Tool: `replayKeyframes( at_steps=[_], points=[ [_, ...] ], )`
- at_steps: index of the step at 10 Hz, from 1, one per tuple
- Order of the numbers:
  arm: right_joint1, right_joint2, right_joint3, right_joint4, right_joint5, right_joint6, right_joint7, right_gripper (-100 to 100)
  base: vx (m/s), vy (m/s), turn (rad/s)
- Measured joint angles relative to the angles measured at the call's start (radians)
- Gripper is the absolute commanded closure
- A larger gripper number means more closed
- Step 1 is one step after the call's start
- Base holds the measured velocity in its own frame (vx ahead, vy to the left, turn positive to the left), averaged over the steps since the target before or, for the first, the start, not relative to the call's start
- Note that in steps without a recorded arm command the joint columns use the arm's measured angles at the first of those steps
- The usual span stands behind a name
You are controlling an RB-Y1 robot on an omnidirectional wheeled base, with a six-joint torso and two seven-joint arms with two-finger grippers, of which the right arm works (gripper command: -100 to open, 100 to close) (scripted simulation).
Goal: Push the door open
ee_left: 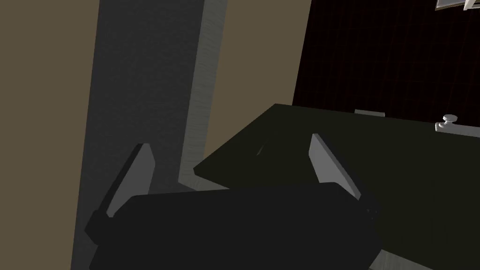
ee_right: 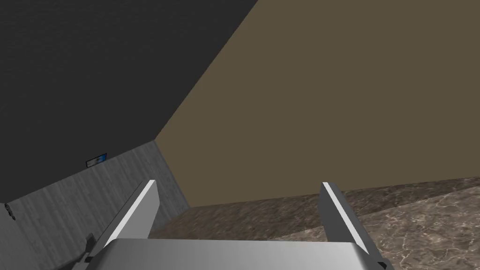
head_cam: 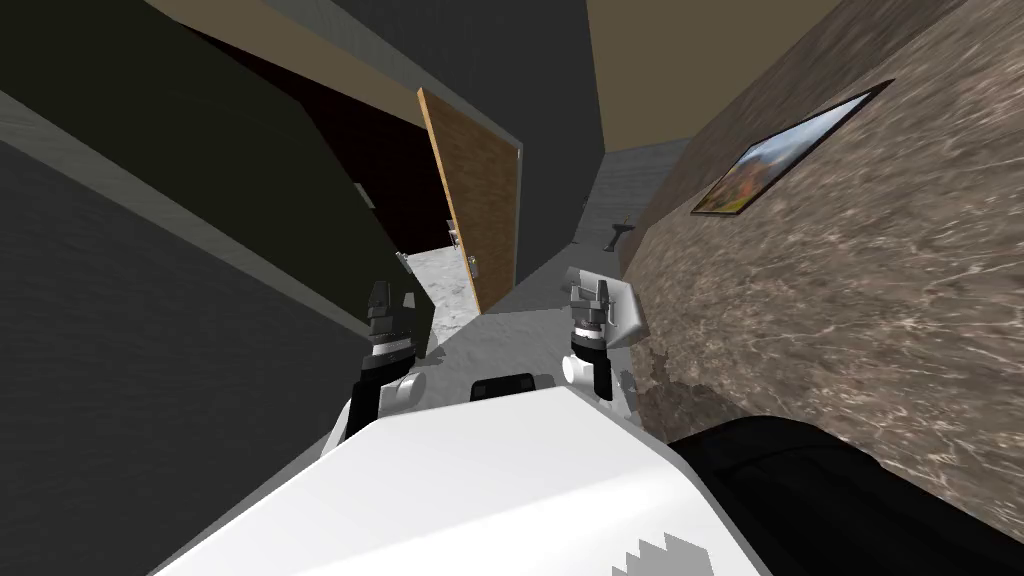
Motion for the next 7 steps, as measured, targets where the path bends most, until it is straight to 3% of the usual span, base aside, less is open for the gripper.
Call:
replayKeyframes(
  at_steps=[2, 7],
  points=[
    [-0.028, -0.021, -0.005, 0.056, -0.009, -0.001, -0.004, -100, 0.12, -0.05, 0.241],
    [-0.093, -0.052, 0.004, 0.167, -0.018, 0.014, 0.0, -100, 0.079, -0.027, 0.148]
  ],
)
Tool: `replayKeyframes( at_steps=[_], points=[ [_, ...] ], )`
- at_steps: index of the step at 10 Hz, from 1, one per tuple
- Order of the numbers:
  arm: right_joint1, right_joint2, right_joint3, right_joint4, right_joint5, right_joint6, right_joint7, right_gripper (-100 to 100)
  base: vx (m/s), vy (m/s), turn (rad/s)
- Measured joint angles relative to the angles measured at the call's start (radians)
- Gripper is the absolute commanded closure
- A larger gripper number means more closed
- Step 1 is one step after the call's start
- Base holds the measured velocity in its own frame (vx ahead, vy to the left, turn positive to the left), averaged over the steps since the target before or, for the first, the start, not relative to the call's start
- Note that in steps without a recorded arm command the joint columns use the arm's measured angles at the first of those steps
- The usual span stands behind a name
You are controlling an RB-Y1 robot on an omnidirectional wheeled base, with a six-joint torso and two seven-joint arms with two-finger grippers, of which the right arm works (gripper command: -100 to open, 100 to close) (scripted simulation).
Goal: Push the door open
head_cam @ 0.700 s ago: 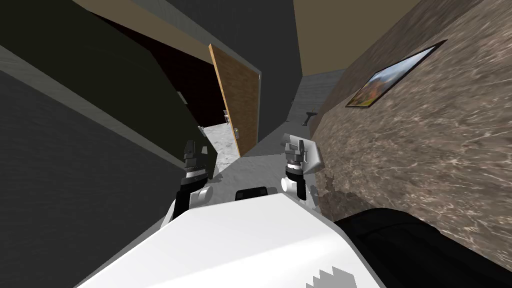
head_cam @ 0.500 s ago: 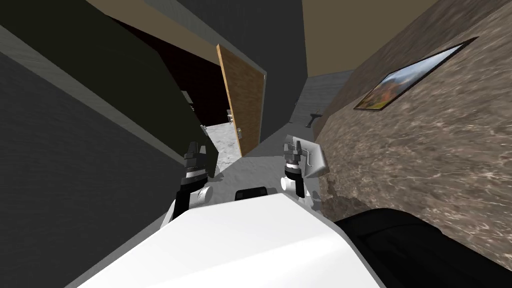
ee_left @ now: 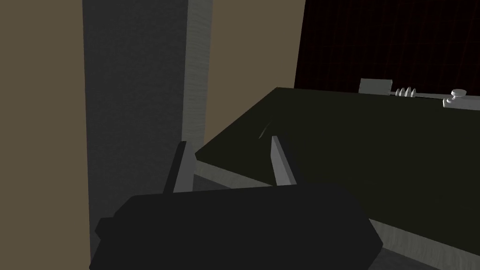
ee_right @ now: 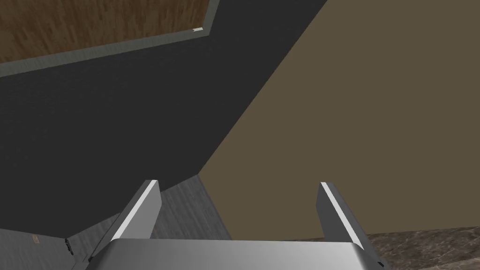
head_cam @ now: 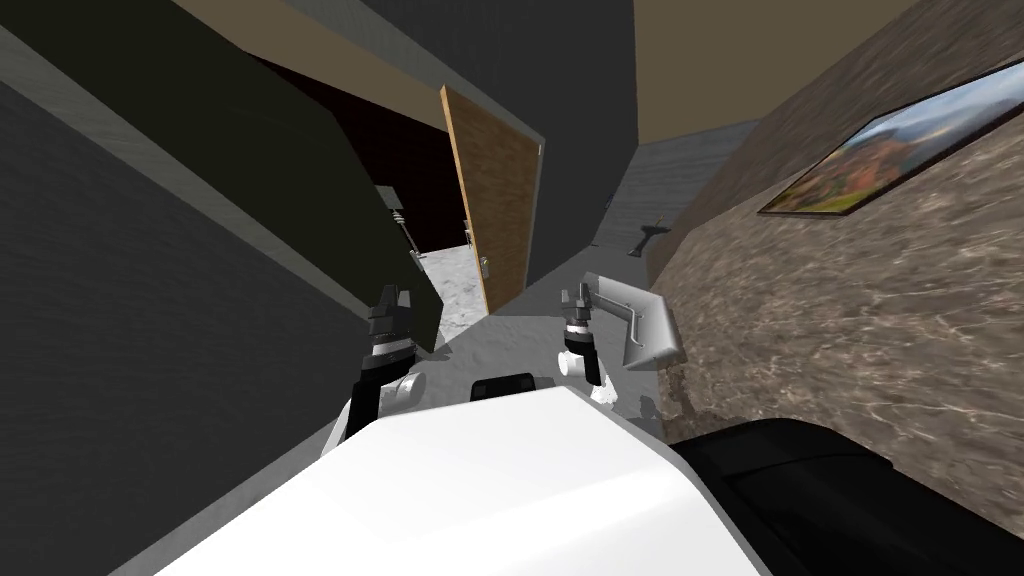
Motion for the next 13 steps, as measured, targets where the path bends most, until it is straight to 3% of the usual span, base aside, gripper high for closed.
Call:
replayKeyframes(
  at_steps=[3, 10, 13],
  points=[
    [-0.036, -0.021, 0.001, 0.06, -0.009, 0.013, -0.001, -100, 0.083, -0.02, 0.168],
    [-0.139, -0.077, 0.003, 0.251, -0.032, 0.028, -0.004, -100, 0.086, -0.034, 0.168],
    [-0.178, -0.09, 0.005, 0.315, -0.038, 0.036, -0.002, -100, 0.063, -0.03, 0.134]
  ],
)
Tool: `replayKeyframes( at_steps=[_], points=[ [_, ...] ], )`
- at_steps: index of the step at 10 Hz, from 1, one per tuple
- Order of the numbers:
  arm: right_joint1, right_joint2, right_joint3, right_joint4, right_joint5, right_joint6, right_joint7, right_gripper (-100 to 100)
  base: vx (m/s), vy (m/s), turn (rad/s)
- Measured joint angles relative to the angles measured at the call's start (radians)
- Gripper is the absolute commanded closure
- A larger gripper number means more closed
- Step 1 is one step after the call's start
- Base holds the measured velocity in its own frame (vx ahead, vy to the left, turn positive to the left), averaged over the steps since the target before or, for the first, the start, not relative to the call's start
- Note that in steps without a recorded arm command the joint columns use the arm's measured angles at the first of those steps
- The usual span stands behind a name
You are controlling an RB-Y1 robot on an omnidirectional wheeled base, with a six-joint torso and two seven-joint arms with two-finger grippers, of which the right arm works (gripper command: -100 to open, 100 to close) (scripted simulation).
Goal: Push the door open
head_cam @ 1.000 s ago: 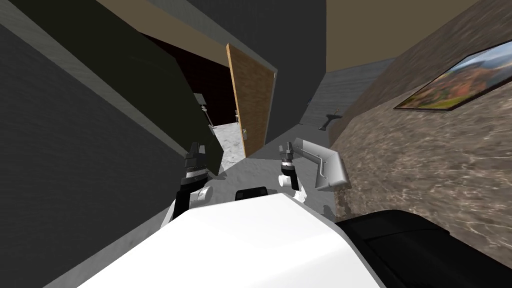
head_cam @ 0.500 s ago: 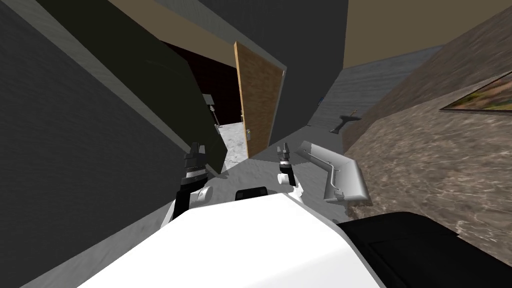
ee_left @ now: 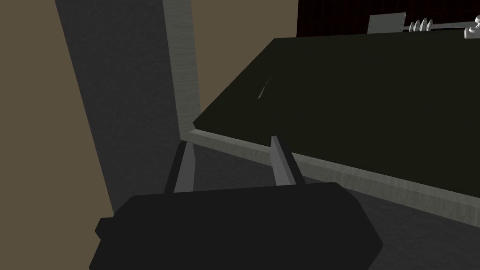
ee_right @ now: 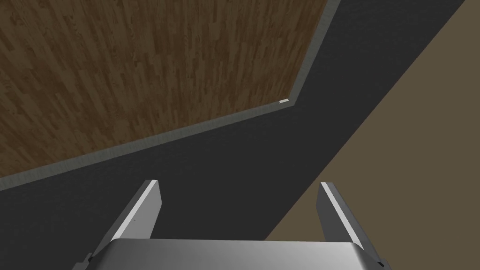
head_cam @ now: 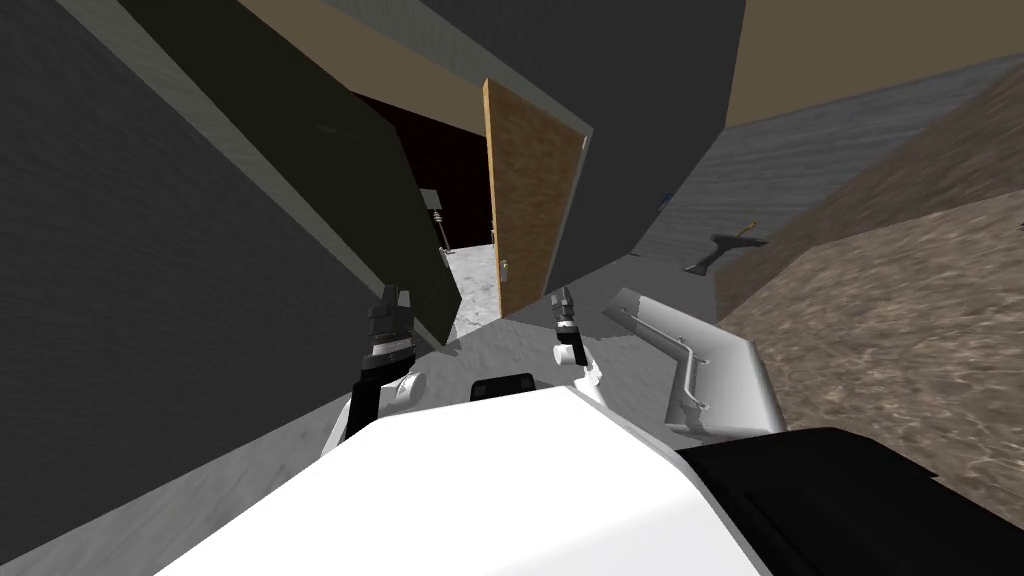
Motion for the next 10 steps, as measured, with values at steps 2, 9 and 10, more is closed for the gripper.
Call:
replayKeyframes(
  at_steps=[2, 9, 10],
  points=[
    [-0.021, -0.009, 0.001, 0.044, -0.004, -0.003, 0.0, -100, 0.054, -0.025, 0.17],
    [-0.141, -0.069, 0.003, 0.259, -0.03, 0.016, -0.004, -100, 0.081, -0.056, 0.183],
    [-0.149, -0.072, 0.004, 0.274, -0.031, 0.018, -0.003, -100, 0.044, -0.03, 0.13]
  ],
)
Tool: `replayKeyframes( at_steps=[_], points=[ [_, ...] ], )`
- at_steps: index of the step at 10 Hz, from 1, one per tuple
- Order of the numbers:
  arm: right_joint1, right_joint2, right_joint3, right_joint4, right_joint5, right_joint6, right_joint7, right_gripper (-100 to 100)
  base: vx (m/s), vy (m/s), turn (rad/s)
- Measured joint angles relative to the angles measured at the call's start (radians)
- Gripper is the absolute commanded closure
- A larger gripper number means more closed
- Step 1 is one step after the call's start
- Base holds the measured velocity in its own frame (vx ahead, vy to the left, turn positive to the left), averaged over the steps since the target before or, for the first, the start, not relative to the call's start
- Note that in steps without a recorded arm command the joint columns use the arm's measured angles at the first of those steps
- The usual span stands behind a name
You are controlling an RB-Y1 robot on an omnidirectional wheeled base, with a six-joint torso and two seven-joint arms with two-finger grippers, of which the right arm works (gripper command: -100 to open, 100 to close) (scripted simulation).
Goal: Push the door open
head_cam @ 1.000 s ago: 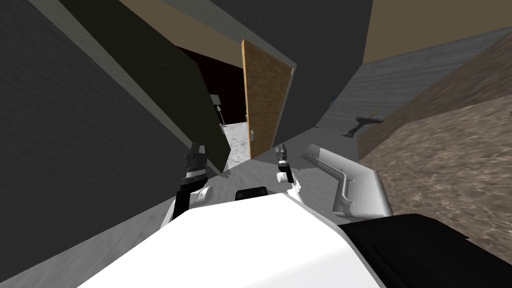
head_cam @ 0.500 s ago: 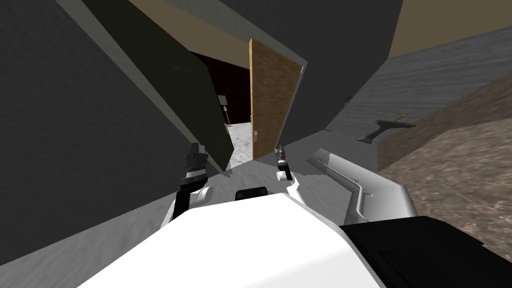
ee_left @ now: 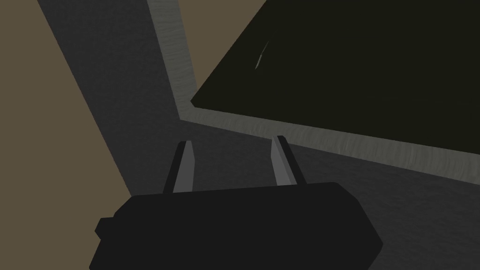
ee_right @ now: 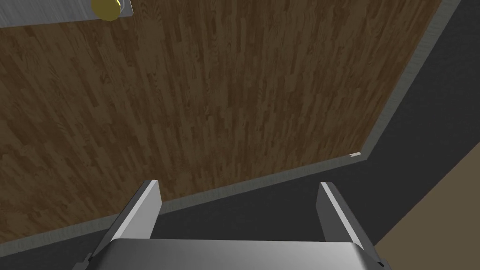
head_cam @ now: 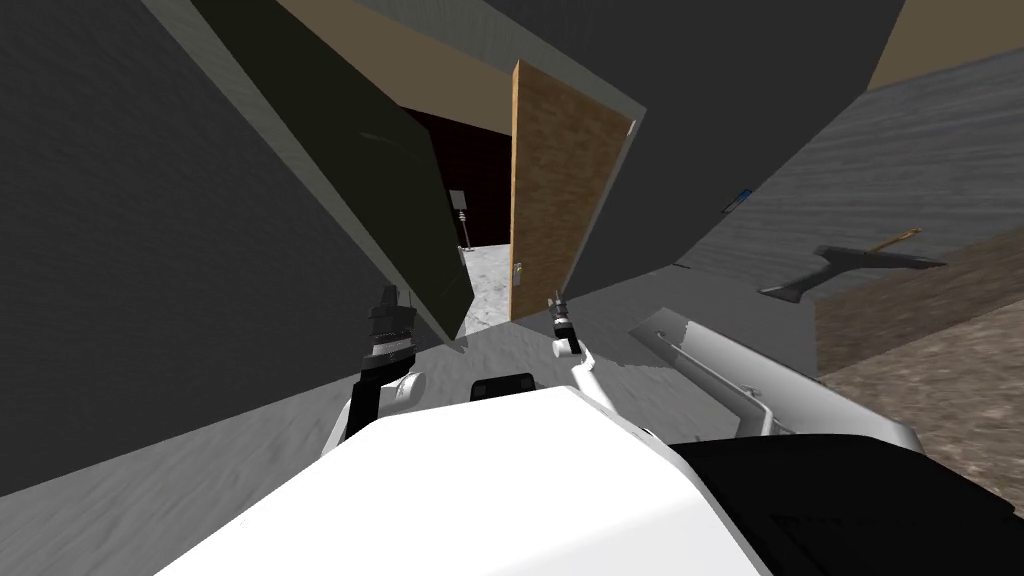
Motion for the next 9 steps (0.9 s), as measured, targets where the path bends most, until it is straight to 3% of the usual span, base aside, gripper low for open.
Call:
replayKeyframes(
  at_steps=[1, 6, 9],
  points=[
    [-0.008, -0.005, 0.001, 0.019, -0.002, 0.002, 0.0, -100, 0.056, -0.042, 0.206],
    [-0.1, -0.049, 0.002, 0.181, -0.021, 0.011, -0.005, -100, 0.078, -0.065, 0.203],
    [-0.136, -0.061, 0.002, 0.242, -0.028, 0.025, -0.001, -100, 0.043, -0.05, 0.113]
  ],
)
